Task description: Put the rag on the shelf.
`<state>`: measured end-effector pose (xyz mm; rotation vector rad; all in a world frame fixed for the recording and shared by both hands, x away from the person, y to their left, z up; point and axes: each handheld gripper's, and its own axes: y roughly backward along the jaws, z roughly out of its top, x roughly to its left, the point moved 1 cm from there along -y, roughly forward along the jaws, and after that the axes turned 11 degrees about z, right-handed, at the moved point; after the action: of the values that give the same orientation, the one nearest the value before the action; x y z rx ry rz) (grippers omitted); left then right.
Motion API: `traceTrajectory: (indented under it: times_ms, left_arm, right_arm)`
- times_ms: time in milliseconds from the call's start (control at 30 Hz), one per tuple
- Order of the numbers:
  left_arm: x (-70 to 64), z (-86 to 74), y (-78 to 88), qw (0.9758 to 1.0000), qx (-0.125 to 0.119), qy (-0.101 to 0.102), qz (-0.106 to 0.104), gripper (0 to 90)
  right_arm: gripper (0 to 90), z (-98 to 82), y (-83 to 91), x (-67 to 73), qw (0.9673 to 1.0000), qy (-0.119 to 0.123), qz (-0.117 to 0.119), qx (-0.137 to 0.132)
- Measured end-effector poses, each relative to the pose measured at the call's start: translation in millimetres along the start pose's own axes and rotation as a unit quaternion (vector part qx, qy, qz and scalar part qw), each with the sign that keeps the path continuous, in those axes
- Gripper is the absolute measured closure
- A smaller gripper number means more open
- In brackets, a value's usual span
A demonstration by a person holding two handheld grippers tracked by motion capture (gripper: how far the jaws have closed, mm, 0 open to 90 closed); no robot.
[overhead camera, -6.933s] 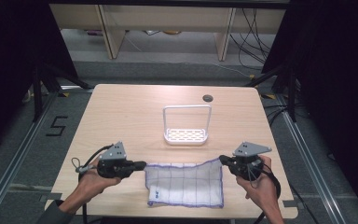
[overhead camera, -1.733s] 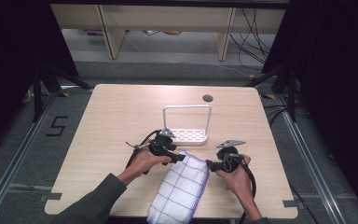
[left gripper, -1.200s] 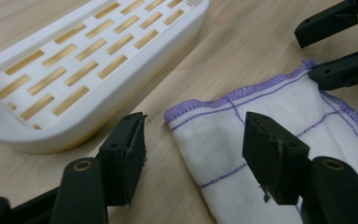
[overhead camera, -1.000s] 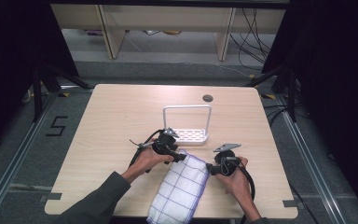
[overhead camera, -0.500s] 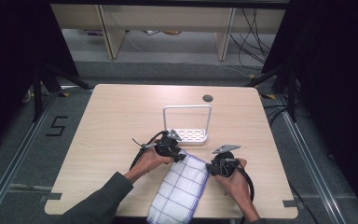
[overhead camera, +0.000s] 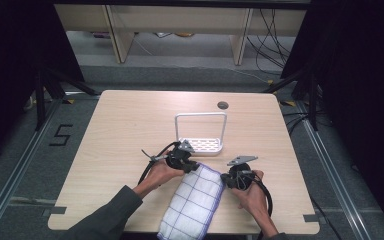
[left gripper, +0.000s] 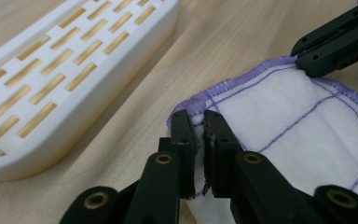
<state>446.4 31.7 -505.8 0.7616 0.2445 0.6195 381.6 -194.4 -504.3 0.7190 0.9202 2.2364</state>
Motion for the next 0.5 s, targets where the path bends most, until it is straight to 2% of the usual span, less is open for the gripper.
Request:
traceTrajectory:
  times_ms: [33, 67, 100, 133, 200, 267, 300, 467, 500]
  left_arm:
    - [-1.0, 1.0, 3.0, 1.0, -0.005, 0.003, 0.002, 83.5]
    - [-1.9, 2.5, 8.6, 0.9999, -0.011, 0.003, -0.001, 83.5]
    - [-3.6, 3.8, 13.6, 0.9998, -0.019, 0.005, 0.003, 83.6]
    - [-5.1, 4.9, 18.8, 0.9996, -0.026, 0.007, 0.001, 83.7]
    - [-7.4, 6.9, 31.1, 0.9994, -0.034, -0.002, 0.003, 83.8]
    - [-8.7, 8.7, 41.5, 0.9989, -0.046, -0.007, 0.003, 83.9]
    - [-9.4, 9.9, 48.7, 0.9983, -0.056, -0.009, 0.007, 83.9]
    - [-11.2, 11.7, 76.2, 0.9966, -0.08, -0.016, 0.001, 83.9]
    - [-11.3, 12.0, 81.2, 0.9961, -0.088, -0.014, -0.002, 83.9]
  right_arm:
    - [86.7, 0.9, 1.1, -0.1, 0.9999, 0.014, 0.0, -0.007]
    - [86.7, 2.1, 2.8, 1.3, 0.9999, 0.012, 0.003, -0.01]
    - [86.8, 3.4, 4.4, 2.4, 0.9995, 0.023, 0.001, -0.02]
    - [86.8, 5.8, 8.3, 4.9, 0.9996, 0.02, 0.005, -0.017]
    - [86.9, 9.5, 14.7, 7.5, 0.9991, 0.031, 0.006, -0.027]
    - [86.9, 12.9, 19.5, 12.3, 0.9982, 0.034, 0.008, -0.048]
    - [86.9, 14.4, 23.7, 13.1, 0.9983, 0.04, 0.011, -0.041]
    - [87.0, 22.6, 40.2, 23.0, 0.9956, 0.063, 0.014, -0.068]
    - [87.0, 24.5, 45.5, 27.3, 0.9957, 0.056, 0.018, -0.072]
